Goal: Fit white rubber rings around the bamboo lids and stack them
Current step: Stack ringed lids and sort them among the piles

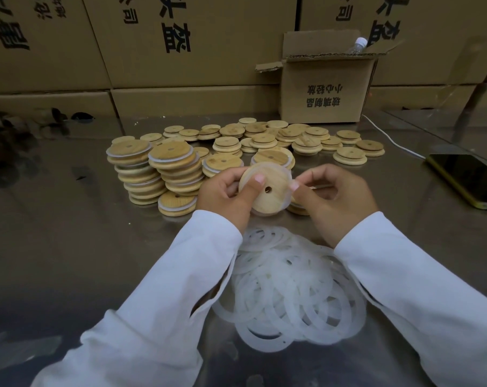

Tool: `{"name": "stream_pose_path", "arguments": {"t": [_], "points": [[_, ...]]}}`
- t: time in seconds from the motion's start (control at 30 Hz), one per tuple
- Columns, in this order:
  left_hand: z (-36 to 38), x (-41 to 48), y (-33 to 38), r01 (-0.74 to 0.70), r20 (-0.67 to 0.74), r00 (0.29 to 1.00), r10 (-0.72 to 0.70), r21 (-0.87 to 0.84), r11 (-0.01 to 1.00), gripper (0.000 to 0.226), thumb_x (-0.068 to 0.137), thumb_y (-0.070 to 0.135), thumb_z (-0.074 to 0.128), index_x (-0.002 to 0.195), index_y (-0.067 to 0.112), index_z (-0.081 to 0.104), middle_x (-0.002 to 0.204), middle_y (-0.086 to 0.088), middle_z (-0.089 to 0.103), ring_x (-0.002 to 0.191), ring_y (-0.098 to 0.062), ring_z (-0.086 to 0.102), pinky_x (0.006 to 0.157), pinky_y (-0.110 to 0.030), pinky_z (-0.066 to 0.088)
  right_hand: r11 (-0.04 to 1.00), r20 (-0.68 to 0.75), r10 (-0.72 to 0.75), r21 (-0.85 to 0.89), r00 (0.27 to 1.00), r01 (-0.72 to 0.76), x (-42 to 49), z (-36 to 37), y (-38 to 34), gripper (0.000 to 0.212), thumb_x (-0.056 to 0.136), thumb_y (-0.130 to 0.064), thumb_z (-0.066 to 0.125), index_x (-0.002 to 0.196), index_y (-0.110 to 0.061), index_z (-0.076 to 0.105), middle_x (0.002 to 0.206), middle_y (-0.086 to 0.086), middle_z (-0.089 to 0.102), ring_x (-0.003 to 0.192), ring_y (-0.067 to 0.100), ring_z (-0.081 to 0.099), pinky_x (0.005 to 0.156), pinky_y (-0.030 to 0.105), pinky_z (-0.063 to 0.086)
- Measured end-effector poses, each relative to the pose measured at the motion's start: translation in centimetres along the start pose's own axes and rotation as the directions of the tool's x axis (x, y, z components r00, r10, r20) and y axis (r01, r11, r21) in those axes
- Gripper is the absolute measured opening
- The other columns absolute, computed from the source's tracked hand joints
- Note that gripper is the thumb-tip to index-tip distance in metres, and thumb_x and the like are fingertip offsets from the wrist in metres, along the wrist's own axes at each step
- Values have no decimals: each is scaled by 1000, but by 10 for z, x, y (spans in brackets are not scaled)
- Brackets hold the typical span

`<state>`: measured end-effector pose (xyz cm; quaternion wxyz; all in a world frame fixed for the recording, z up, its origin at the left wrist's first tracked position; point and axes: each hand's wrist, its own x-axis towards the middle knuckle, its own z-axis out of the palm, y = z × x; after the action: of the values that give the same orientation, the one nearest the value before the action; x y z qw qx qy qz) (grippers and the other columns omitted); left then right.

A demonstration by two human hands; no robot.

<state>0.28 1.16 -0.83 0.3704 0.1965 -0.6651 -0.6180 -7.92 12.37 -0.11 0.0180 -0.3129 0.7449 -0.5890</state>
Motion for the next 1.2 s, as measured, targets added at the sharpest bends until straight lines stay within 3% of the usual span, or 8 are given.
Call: {"name": "stream_pose_path", "arguments": {"t": [0.17, 0.43, 0.53, 0.7, 0.93, 1.1, 1.2], "points": [[3, 1, -1, 86, -34, 995, -89, -88, 992, 7, 86, 15, 62, 91, 15, 67, 91, -11, 71, 90, -28, 68, 85, -50, 53, 1000, -29, 0, 27, 1000, 1, -1, 5, 3, 13, 78, -21, 70, 69, -28, 63, 76, -10, 68, 75, 9, 65, 74, 26, 52], [3, 2, -5, 181, 110, 979, -170, -91, 979, 8, 83, 12, 65, 87, 19, 65, 76, 2, 72, 79, -19, 68, 76, -36, 57, 999, -83, -38, -30, 996, 35, 0, 0, 5, 16, 78, -19, 70, 64, -25, 64, 70, -9, 68, 70, 7, 65, 68, 22, 51], [2, 1, -6, 127, 94, 987, -127, 6, 992, 4, 82, 18, 66, 81, 21, 67, 72, 3, 71, 74, -16, 68, 77, -34, 56, 997, -54, -55, -55, 997, 52, -1, 1, 4, 13, 78, -19, 70, 67, -23, 65, 71, -7, 68, 69, 6, 64, 67, 21, 51], [-2, 0, -5, 16, 126, 992, -27, 89, 996, 12, 85, 17, 63, 78, 26, 67, 69, 6, 71, 71, -13, 67, 76, -36, 56, 999, -37, -18, -49, 999, 16, 1, -1, 3, 17, 78, -18, 69, 64, -26, 64, 70, -11, 67, 65, -1, 60, 55, 3, 42], [-3, 0, -4, -32, 144, 989, 18, 92, 995, 14, 85, 16, 63, 79, 29, 66, 70, 9, 70, 71, -6, 67, 74, -32, 57, 996, -46, 63, 62, 997, -60, 3, -2, 2, 20, 77, -15, 70, 59, -23, 64, 64, -4, 68, 68, 12, 65, 62, 19, 45], [-4, 0, -3, -44, 146, 989, 33, 73, 996, 14, 85, 15, 62, 82, 28, 65, 78, 5, 70, 76, -11, 67, 73, -32, 58, 998, -44, 19, 67, 999, -16, 2, -2, 0, 22, 77, -12, 70, 59, -23, 64, 63, -7, 67, 64, 9, 65, 56, 10, 47], [-3, 0, -2, -34, 141, 990, 26, 53, 998, 12, 86, 14, 62, 84, 26, 65, 80, 3, 70, 77, -12, 66, 74, -35, 58, 998, -33, -26, 54, 999, 28, 2, -3, -1, 20, 77, -14, 70, 61, -25, 64, 65, -7, 67, 66, 15, 65, 63, 17, 51]]}}
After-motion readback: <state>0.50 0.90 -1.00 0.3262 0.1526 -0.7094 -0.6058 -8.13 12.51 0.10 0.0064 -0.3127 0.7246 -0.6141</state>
